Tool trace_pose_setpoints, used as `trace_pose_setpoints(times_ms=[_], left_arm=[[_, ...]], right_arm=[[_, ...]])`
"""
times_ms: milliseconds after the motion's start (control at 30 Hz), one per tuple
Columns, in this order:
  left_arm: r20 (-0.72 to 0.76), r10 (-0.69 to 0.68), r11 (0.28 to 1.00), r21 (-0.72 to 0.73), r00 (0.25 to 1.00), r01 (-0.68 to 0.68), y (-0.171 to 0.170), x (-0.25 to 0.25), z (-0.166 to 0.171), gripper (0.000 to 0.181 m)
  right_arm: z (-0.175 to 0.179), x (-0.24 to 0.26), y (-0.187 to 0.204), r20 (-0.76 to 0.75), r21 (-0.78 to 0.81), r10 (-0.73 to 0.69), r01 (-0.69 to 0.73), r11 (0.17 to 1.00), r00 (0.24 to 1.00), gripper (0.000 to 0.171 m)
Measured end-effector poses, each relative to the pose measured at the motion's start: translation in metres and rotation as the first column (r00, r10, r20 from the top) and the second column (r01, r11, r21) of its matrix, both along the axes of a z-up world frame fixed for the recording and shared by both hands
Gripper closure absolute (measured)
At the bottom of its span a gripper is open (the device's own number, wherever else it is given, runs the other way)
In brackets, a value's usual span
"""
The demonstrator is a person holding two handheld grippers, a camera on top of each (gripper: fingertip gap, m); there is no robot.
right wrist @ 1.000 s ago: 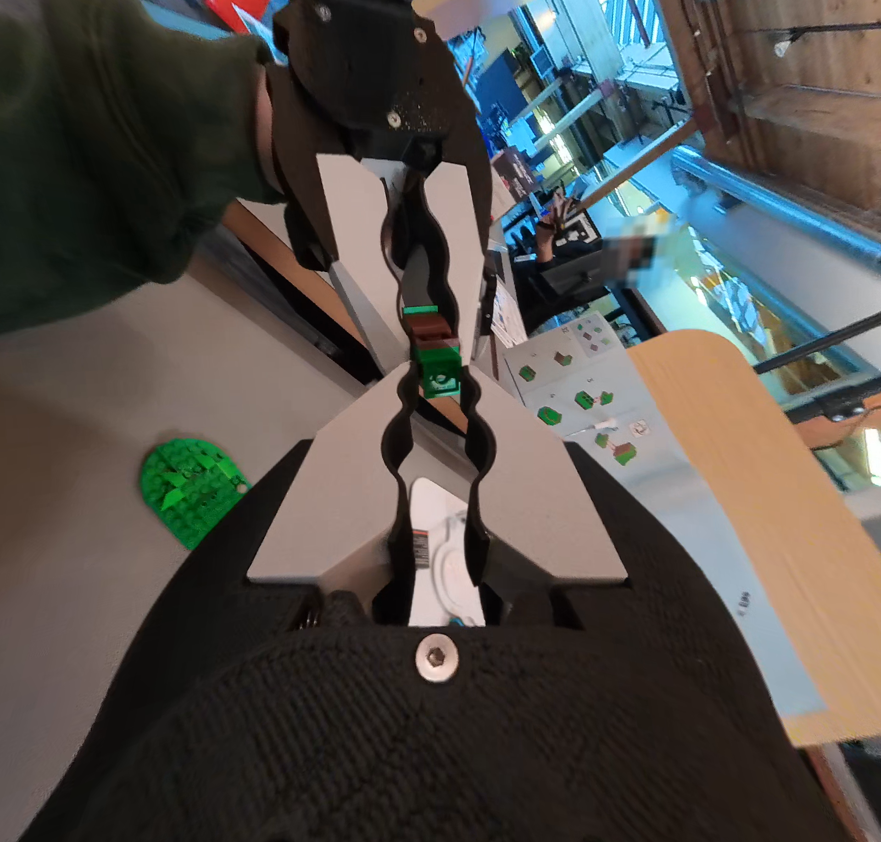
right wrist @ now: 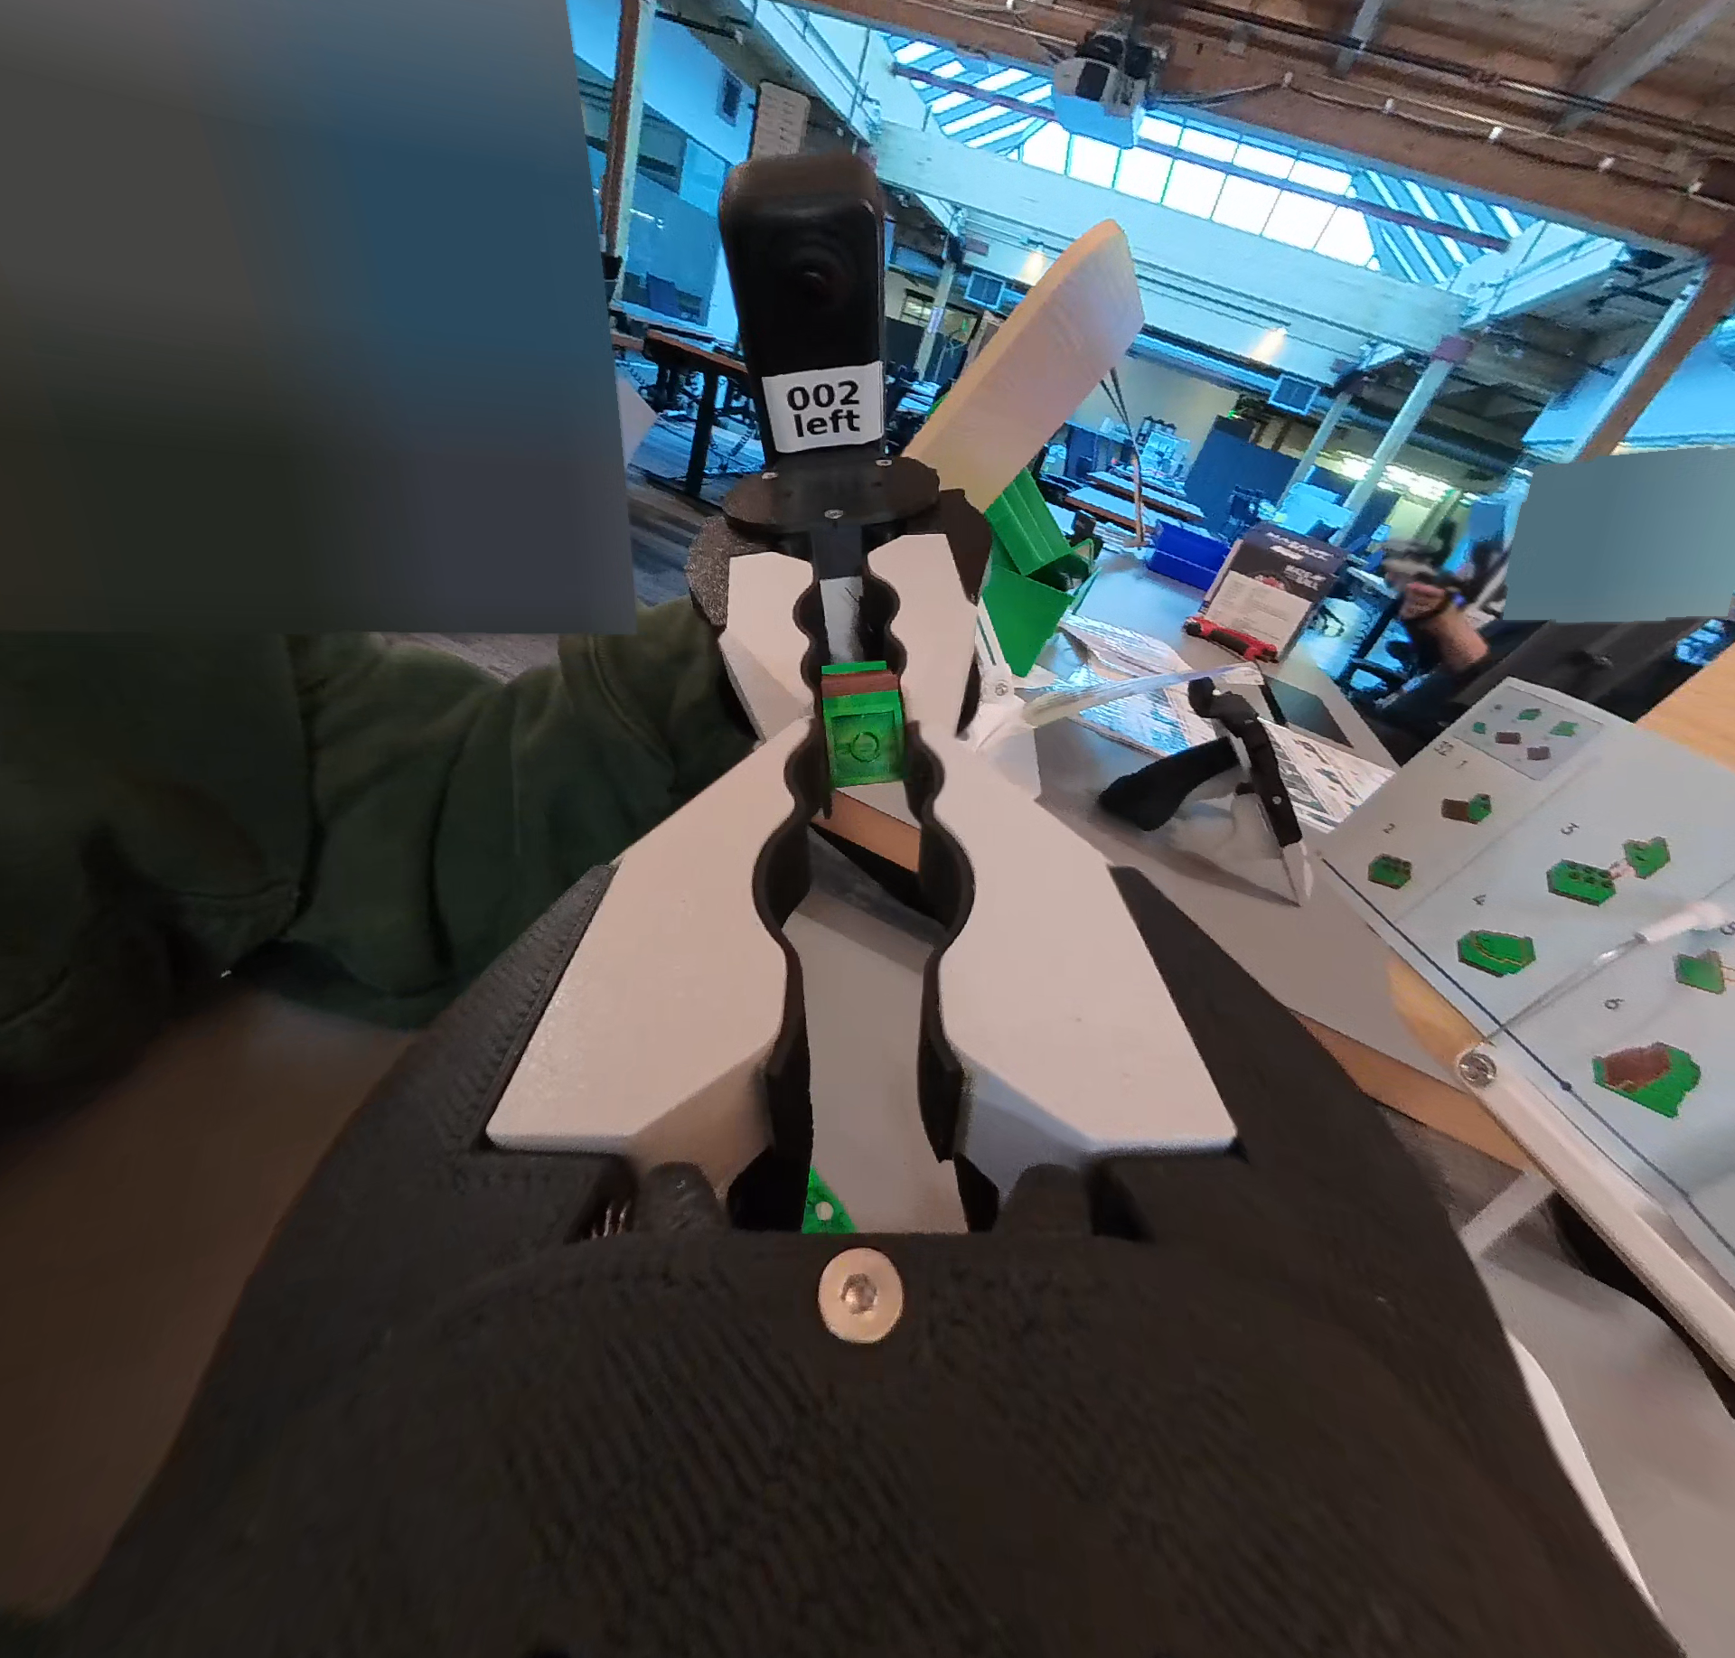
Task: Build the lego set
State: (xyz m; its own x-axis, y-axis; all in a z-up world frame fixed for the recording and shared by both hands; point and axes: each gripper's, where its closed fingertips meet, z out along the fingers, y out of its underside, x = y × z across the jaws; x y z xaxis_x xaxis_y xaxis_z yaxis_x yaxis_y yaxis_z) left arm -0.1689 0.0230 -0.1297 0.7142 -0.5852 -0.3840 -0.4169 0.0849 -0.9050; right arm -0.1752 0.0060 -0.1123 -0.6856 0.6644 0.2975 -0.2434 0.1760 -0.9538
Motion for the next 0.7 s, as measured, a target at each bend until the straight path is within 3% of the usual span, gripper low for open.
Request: trace_pose_setpoints(times_ms=[200, 267, 567, 700], left_arm=[[-0.012, 0.026, 1.0, 0.008, 1.0, -0.026, 0.004, -0.001, -0.003, 0.165], [-0.02, 0.069, 0.998, -0.005, 0.997, -0.069, 0.008, -0.008, -0.006, 0.157], [-0.028, 0.115, 0.993, -0.017, 0.993, -0.116, 0.01, -0.019, -0.01, 0.163], [-0.027, 0.181, 0.983, -0.006, 0.983, -0.181, 0.012, -0.03, -0.007, 0.154]], right_arm=[[-0.001, 0.0, 0.004, 0.029, -0.002, -0.005, 0.005, 1.0, 1.0, 0.157], [-0.002, -0.005, 0.011, 0.063, -0.026, -0.041, 0.042, 0.999, 0.997, 0.157], [-0.013, -0.007, 0.023, 0.148, -0.027, -0.074, 0.079, 0.997, 0.986, 0.157], [-0.015, -0.01, 0.029, 0.168, 0.004, -0.138, 0.139, 0.99, 0.976, 0.157]])
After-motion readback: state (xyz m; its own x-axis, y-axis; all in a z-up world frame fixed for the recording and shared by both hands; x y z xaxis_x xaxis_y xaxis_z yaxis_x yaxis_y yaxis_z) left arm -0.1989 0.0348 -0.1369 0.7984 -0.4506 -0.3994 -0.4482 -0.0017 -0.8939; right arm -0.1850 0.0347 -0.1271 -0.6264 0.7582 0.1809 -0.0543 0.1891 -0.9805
